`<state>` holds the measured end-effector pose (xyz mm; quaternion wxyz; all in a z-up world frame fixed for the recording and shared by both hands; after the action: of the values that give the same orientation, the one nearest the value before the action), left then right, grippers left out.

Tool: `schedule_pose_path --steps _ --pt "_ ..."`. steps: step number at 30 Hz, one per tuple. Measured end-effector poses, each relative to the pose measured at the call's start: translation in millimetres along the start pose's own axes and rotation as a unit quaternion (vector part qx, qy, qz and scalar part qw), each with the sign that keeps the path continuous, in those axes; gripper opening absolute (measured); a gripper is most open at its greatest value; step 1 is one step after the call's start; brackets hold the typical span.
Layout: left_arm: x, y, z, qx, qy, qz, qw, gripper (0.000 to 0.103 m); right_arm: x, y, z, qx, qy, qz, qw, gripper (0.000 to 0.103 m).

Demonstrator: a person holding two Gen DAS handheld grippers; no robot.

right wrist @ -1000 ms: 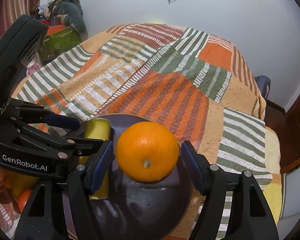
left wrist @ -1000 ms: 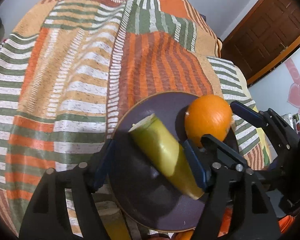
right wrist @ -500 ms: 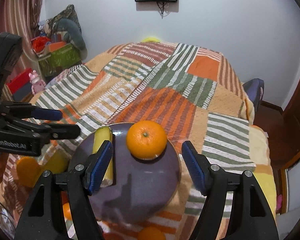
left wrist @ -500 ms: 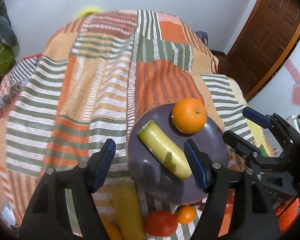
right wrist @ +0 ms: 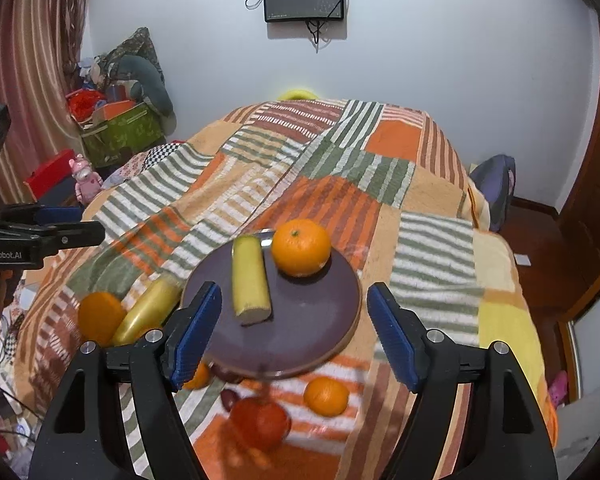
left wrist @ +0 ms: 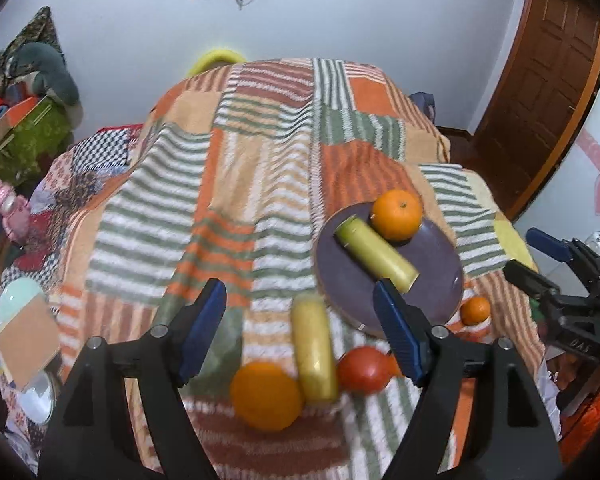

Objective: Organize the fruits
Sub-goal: 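Grasp the red tomato with the right tool while the left tool grasps another large orange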

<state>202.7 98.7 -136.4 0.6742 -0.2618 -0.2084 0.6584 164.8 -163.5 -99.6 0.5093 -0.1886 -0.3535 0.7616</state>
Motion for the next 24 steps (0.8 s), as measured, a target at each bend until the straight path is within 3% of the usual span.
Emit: schedule_pose_path --steps 7,16,24 --pt "24.4 38.3 -5.1 0.034 0.004 0.025 0.9991 0.076 9.2 24.3 -3.4 0.028 0.0 -0.007 1.0 0.074" --pt "32.6 83.9 -31.7 0.085 0.009 0.029 0.9959 0.076 11.2 69.2 -18.2 0.096 0.002 -0.017 0.995 0.074" --pt "27.5 89.1 -50.4 0.097 0.017 0.026 0.9948 0.076 14.2 84.9 -34.3 0.129 -0.012 -0.017 0.991 0.073"
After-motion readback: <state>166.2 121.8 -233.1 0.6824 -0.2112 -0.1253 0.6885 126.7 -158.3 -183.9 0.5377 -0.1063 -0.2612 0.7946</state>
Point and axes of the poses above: each gripper's, at about its wrist camera, not at the fingertips, and z roughly against the way its jaws point, x to its left, y to its underside, the point moved 1 cm from there along -z, roughly the way its jaws point, and after that the axes turned 3 degrees about -z, right-handed, at the moved point
